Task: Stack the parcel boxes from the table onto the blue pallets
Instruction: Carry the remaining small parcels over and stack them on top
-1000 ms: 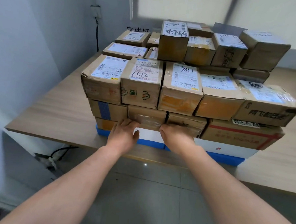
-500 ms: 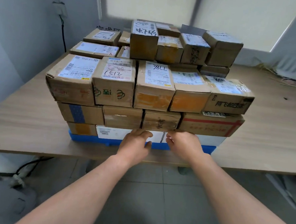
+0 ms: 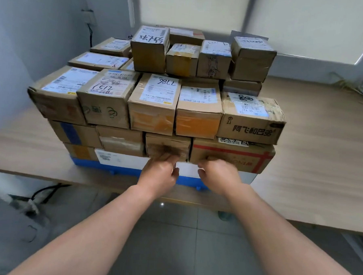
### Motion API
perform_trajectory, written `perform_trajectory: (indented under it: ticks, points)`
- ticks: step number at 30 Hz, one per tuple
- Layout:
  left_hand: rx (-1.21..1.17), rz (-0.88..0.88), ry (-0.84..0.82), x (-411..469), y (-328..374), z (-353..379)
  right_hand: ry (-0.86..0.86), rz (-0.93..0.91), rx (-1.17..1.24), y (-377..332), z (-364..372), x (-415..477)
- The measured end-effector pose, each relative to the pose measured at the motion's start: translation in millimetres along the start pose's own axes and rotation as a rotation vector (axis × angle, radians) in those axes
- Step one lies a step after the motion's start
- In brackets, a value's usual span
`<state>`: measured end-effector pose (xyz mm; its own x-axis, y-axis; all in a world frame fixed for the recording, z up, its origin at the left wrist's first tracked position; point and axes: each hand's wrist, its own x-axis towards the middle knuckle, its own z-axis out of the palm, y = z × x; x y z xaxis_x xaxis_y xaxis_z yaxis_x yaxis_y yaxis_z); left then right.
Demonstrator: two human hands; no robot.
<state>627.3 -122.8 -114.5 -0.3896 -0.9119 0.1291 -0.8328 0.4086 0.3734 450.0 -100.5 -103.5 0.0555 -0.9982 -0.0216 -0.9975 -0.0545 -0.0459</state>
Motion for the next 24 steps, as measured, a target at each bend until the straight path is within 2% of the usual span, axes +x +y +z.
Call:
perform_trajectory:
  ticks: [4, 6, 8, 11, 13, 18, 20, 24]
  points:
    - [0.066, -0.138, -0.102, -18.9, -1.6, 29.5, -0.095, 0.046, -0.075, 31.5, 23.5, -26.5]
    - [0.020, -0.251, -0.128, -23.8, -2.8, 41.9, -0.210, 0.190, -0.048, 56.7, 36.7, -38.0]
    - [-0.045, -0.360, -0.141, -26.0, -0.1, 50.8, -0.257, 0.343, -0.017, 81.7, 44.2, -46.8]
    - [-0.156, -0.491, -0.144, -27.7, 10.8, 59.5, -0.175, 0.520, 0.040, 109.2, 46.0, -53.8]
    - [-0.235, -0.534, -0.145, -28.2, 17.5, 65.0, -0.098, 0.577, 0.189, 120.0, 45.3, -52.3]
    - [-0.331, -0.545, -0.111, -21.7, 28.6, 70.3, 0.078, 0.506, 0.883, 132.8, 48.4, -40.5]
    - [-0.330, -0.526, -0.116, -19.6, 29.6, 70.0, 0.111, 0.500, 0.975, 134.4, 51.0, -38.6]
    - [-0.320, -0.507, -0.131, -18.8, 25.9, 71.0, 0.128, 0.508, 1.012, 136.2, 54.8, -37.0]
